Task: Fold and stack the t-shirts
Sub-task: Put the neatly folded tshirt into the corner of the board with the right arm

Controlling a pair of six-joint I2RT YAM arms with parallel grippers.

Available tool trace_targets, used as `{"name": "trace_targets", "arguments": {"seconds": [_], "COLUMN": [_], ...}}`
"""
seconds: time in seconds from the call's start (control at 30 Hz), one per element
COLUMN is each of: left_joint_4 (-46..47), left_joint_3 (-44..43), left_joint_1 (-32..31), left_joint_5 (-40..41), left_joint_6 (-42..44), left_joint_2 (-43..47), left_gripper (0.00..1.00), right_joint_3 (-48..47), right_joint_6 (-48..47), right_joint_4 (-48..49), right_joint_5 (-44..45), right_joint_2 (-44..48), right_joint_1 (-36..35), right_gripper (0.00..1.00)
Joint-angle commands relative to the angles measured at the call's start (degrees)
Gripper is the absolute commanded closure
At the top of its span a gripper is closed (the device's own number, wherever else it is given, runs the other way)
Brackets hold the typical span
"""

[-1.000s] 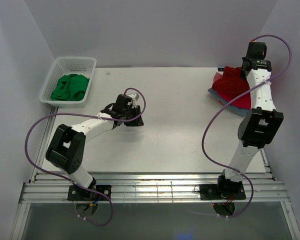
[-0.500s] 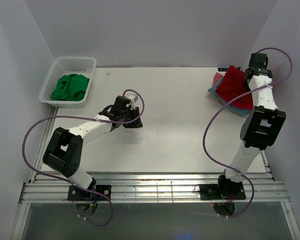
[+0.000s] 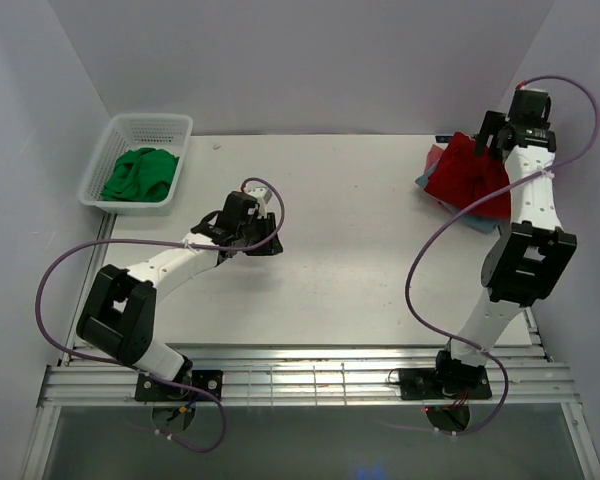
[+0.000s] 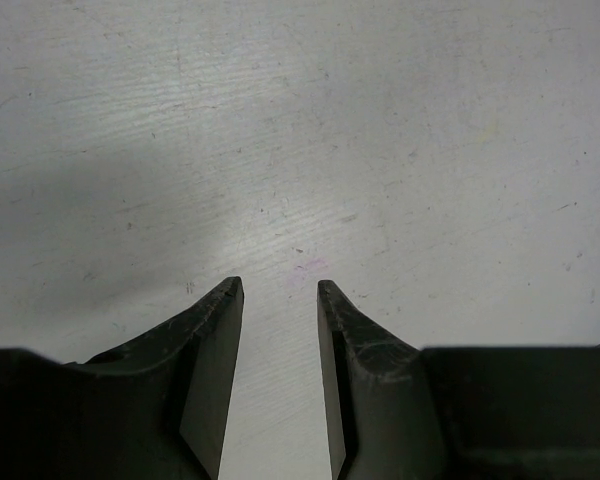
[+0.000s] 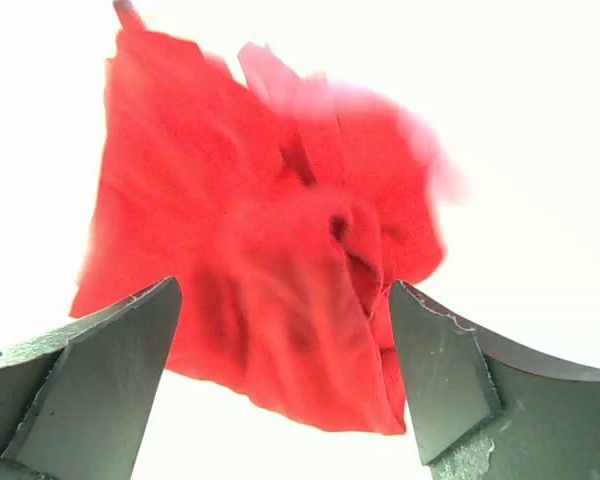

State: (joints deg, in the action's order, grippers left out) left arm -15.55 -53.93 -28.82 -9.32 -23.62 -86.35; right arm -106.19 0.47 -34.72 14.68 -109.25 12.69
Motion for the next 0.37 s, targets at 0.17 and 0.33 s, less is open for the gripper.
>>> {"name": "trace_targets", "arguments": {"seconds": [0.17, 0.33], "left_joint_4": [-3.8, -6.2], "left_joint_3": [-7.4, -12.9], "left_joint_1": [0.3, 1.2], "left_joint_5": [3.0, 4.9], "left_joint_6": [2.1, 3.1], "left_joint_2": [1.7, 2.2], "left_gripper": [0.53, 0.52], "right_joint_3": [2.8, 10.7], "right_joint_6": [4.4, 7.2], "right_joint_4": [4.5, 4.0], "right_joint_5": [-9.0, -10.5], "right_joint_2": [24.2, 32.8], "right_joint_1": [-1.3, -4.2], "right_gripper": [0.1, 0.09]}}
